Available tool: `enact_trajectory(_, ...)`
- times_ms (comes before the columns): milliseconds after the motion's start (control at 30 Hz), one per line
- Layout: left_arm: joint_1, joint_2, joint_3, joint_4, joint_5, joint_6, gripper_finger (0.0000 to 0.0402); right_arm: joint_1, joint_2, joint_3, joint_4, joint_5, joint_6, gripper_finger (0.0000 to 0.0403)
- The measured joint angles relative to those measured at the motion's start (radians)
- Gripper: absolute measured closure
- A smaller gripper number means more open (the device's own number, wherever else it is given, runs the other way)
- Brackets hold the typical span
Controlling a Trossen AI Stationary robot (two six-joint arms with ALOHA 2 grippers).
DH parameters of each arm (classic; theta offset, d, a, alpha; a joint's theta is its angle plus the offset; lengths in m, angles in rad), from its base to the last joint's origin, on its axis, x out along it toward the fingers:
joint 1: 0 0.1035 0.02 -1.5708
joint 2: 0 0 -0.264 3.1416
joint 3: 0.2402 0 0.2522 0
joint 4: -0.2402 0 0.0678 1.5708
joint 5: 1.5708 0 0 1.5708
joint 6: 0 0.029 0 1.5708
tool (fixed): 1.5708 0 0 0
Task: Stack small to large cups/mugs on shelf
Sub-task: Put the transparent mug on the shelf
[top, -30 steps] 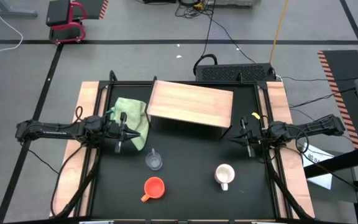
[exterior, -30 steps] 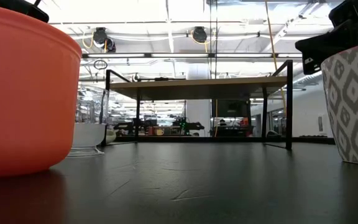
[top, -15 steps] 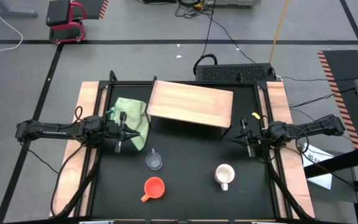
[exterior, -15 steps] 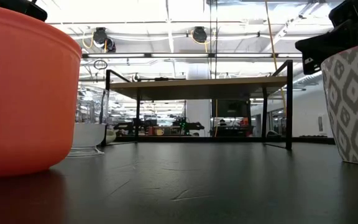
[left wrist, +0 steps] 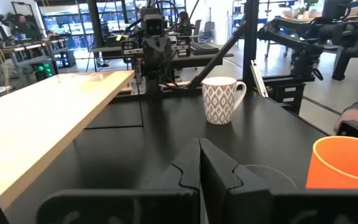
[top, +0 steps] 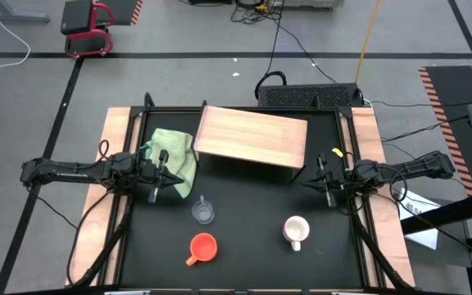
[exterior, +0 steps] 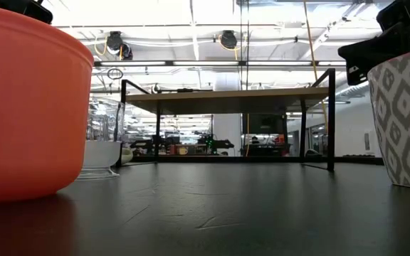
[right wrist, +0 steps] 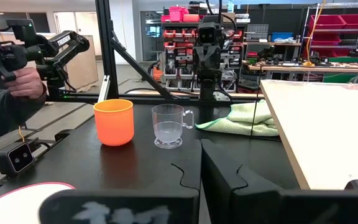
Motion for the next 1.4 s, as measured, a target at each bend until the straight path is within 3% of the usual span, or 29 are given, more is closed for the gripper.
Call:
enact_trajectory(333, 0.0, 0.0, 0.0, 0.032, 0.059, -0.047, 0.04, 0.0, 0.0, 0.0, 0.0, 0.0, 0.0, 0.0403)
enact_trajectory(1300, 0.0, 0.0, 0.0, 0.163, 0.052, -0.065, 0.0401, 0.0, 0.0, 0.0, 0.004, 0.0, 0.0, 0.0403)
enact_trajectory(1400, 0.0, 0.0, 0.0, 0.164, 0.09, -0.074, 0.0401, 0.0, 0.0, 0.0, 0.004, 0.0, 0.0, 0.0403)
